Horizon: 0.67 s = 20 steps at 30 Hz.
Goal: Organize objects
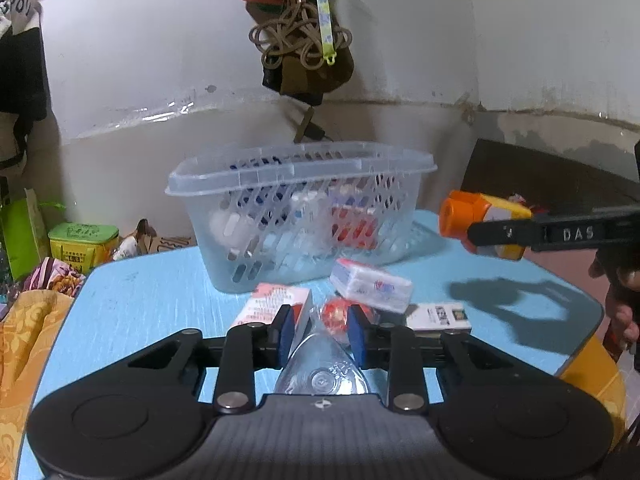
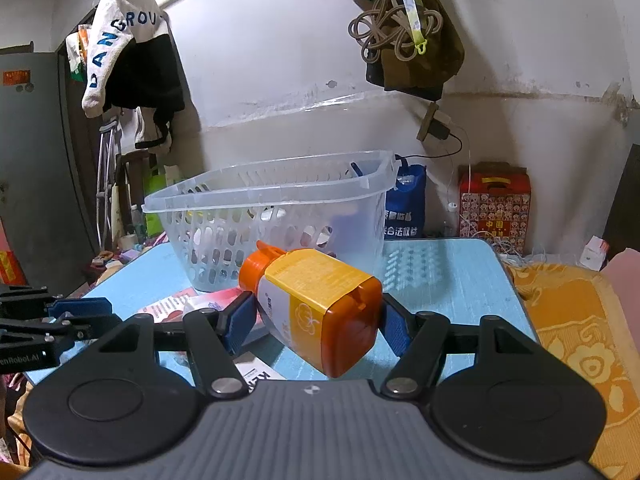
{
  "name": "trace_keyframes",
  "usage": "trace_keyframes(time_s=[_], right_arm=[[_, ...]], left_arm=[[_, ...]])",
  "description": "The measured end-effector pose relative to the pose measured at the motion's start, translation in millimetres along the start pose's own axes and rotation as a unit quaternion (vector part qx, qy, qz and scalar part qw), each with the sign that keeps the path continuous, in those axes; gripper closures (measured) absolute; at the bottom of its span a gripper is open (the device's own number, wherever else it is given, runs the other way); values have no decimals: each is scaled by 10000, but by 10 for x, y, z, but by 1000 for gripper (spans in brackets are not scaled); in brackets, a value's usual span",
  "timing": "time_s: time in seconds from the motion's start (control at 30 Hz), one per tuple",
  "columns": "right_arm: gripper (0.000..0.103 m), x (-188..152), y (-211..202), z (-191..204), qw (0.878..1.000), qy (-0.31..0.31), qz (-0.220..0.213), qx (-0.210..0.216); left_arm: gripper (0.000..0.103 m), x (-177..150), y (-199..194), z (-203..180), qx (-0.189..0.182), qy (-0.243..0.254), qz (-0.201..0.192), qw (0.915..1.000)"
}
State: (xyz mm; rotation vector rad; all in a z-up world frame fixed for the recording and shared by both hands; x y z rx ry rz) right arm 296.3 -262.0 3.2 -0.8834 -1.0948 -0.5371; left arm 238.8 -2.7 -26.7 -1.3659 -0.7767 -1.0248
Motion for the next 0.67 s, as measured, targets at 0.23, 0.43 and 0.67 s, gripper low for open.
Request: trace_keyframes(time_s=[0.23, 0.43, 0.67], right_arm=[[34, -10, 10, 26, 10000, -16, 55, 20], [34, -22, 25, 43, 9999, -4, 109, 63], [34, -23, 18, 108, 9998, -83, 131, 83]], left_arm=[[99, -6, 68, 107, 84, -149, 167, 9997], [90, -48, 216, 165, 348, -179, 179, 9991], [80, -18, 238, 131, 326, -184, 35, 9993]])
Point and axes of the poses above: each gripper's, at about its wrist camera, not at the fingertips, and y roughly the way its jaws point, z to its left, x to its top, the point moved 6 cm from there along y, roughly the way its jaws point, and after that the axes turned 11 degrees about x, right-handed, at the moved point
